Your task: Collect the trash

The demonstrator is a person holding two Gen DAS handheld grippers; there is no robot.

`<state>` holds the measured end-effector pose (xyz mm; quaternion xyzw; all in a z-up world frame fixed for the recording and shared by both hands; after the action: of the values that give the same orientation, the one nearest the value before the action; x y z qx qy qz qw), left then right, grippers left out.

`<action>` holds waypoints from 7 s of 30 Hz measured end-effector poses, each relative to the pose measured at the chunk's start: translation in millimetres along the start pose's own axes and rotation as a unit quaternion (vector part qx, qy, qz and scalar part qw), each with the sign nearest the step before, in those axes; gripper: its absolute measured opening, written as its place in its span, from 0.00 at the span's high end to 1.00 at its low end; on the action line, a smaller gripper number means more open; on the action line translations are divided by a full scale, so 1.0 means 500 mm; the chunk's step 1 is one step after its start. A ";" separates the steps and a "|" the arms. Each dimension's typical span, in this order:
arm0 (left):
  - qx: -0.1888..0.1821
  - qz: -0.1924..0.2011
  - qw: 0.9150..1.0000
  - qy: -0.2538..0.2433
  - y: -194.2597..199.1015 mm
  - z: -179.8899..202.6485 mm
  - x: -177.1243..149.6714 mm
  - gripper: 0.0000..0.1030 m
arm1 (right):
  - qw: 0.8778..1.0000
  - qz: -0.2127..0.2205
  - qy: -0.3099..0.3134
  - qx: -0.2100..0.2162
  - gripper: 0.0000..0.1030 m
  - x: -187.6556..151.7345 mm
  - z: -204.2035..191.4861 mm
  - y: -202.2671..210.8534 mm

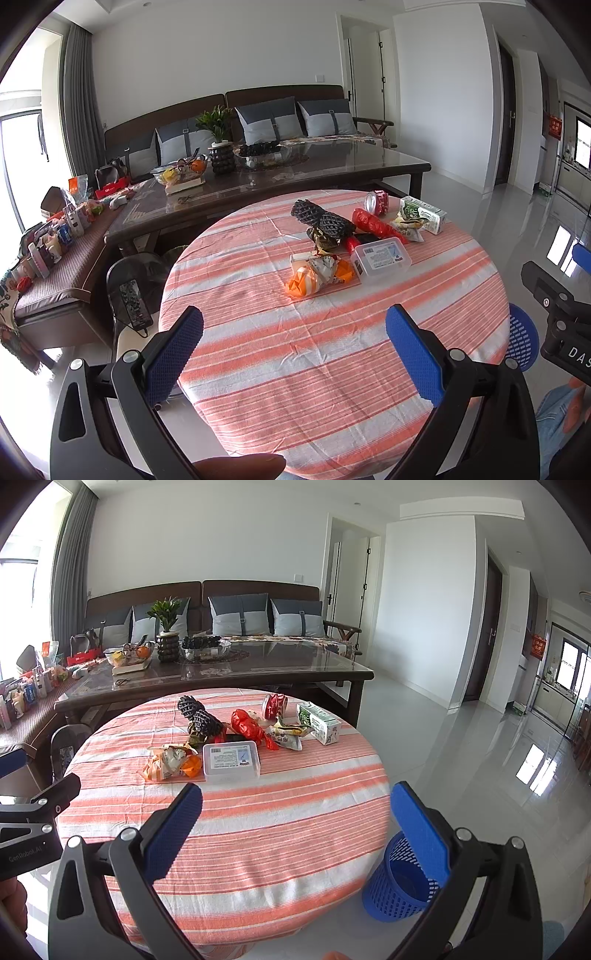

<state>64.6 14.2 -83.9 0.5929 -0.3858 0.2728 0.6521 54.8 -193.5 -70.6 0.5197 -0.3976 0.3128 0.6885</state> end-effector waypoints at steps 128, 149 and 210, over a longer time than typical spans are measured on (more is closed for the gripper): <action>-0.313 -0.155 0.933 -0.081 -0.357 0.271 0.060 0.56 | 0.961 -0.250 -0.061 0.103 0.40 -0.029 0.235 -0.391; -0.400 -0.277 0.864 -0.130 -0.569 0.995 -0.102 0.56 | 0.928 -0.314 -0.202 0.004 0.40 -0.309 0.766 -0.586; -0.132 -0.183 0.974 -0.034 -0.458 -0.027 -0.080 0.05 | 0.957 -0.205 0.127 0.158 0.04 -0.131 -0.148 -0.438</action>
<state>231.4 -2.2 -245.7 0.5708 -0.3248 0.0750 0.7504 224.1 -181.3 -240.5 0.6482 -0.1369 0.2872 0.6918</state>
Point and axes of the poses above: each gripper's, at about its wrist camera, not at the fingertips, and y roughly against the way its jaws point, z to its right, x to its top, the point moved 8 cm from there along -y, roughly the way its jaws point, and after that the axes turned 9 degrees about -x, right-handed, at the moved point
